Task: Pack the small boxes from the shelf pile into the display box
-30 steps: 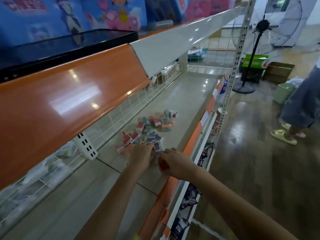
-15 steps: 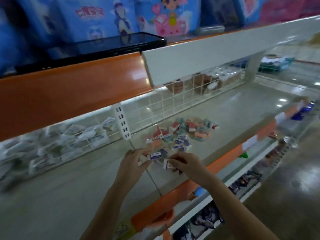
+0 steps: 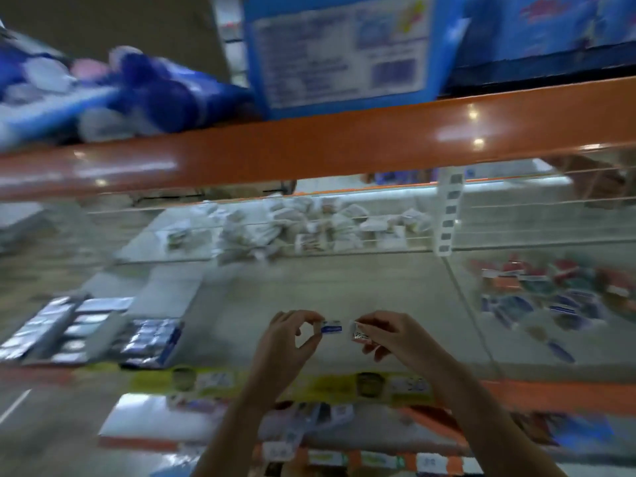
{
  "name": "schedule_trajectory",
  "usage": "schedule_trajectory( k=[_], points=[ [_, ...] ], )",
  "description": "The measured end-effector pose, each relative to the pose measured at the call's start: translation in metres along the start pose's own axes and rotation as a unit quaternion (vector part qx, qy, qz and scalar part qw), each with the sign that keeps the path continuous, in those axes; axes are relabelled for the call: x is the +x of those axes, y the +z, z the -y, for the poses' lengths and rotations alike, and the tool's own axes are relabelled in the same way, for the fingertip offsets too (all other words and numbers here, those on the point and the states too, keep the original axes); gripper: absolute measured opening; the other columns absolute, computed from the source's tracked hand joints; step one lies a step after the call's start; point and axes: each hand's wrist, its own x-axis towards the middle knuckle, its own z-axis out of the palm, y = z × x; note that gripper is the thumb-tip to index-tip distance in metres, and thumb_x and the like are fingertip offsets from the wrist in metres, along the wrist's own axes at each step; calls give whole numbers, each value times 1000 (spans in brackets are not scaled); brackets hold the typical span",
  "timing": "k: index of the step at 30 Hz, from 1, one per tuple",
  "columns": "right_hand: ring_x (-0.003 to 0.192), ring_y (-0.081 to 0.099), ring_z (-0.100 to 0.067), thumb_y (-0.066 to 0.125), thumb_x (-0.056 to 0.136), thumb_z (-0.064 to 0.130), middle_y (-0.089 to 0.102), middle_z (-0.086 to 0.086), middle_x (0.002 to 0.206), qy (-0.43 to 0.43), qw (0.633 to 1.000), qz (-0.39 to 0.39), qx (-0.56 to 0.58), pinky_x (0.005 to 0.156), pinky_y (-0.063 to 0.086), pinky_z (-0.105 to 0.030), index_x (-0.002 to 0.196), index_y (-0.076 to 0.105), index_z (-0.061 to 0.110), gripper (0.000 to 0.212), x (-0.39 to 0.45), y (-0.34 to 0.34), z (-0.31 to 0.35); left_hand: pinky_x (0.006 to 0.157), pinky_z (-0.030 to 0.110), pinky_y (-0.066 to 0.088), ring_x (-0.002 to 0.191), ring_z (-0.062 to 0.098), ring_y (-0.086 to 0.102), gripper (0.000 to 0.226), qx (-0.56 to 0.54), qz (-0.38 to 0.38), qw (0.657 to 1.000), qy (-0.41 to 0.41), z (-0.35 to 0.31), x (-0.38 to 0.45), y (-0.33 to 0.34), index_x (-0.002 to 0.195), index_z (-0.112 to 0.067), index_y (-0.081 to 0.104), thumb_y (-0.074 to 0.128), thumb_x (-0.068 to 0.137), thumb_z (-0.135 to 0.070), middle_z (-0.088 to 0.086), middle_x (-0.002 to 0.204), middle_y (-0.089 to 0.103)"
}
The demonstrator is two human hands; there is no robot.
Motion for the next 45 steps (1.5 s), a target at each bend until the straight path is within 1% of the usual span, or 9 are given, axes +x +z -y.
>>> schedule_trajectory(
  k=[6,9,12,15,19,26,34,40,45],
  points=[
    [68,67,-5,58,91,14,67,-3,85,-24,998,64,-9,59,54,-19,101,62,9,12,27,118,27,73,25,46,79,15,57,22,10,-34,997,-73,84,-63,-82,96,-20,69,71,77,-8,-7,94,68],
    [73,67,-7,60,90,10,67,-3,87,-44,996,75,-12,63,54,-20,91,62,19,9,35,175,38,79,19,41,91,13,56,25,24,-39,994,-102,124,-91,-119,99,-19,69,71,77,-8,-4,99,68],
    [77,66,-18,60,89,6,66,-10,90,-44,997,69,-1,73,57,-31,97,63,10,10,45,220,46,75,21,41,88,17,57,25,43,-37,992,-117,156,-110,-148,99,-21,68,71,77,-11,-4,96,68],
    [76,66,-19,60,88,4,66,-9,86,-44,997,64,1,76,58,-35,91,64,14,12,57,249,55,73,19,39,83,14,54,22,60,-42,989,-125,181,-112,-167,98,-23,69,71,78,-13,-9,96,67],
    [75,67,-17,61,88,6,67,-8,88,-39,997,68,7,79,57,-38,92,64,16,11,77,263,65,78,27,45,88,15,55,18,86,-53,988,-117,206,-98,-182,98,-20,70,69,81,-16,-9,97,67],
    [72,62,-9,57,90,6,67,-1,87,-63,996,57,-14,67,54,-18,97,64,19,16,118,265,82,85,27,45,109,14,50,20,130,-11,986,-102,242,-63,-182,105,-26,69,64,86,-29,-9,113,63],
    [73,63,-6,58,90,7,67,2,88,-66,995,62,-29,69,54,-18,98,62,22,18,139,269,78,85,21,40,105,10,49,18,136,34,989,-56,257,-47,-169,99,-29,70,69,81,-30,-12,105,64],
    [75,65,-6,58,90,8,68,5,89,-70,995,58,-33,71,54,-19,95,62,29,22,140,272,78,83,20,41,105,7,47,17,154,103,982,-27,256,-37,-175,104,-34,62,59,88,-34,-15,108,62],
    [82,65,-11,57,90,8,68,3,93,-64,997,32,-38,75,56,-23,100,62,25,20,139,276,81,85,22,40,111,8,44,18,155,146,977,3,260,-28,-179,103,-34,63,62,85,-35,-14,115,60]
  ],
)
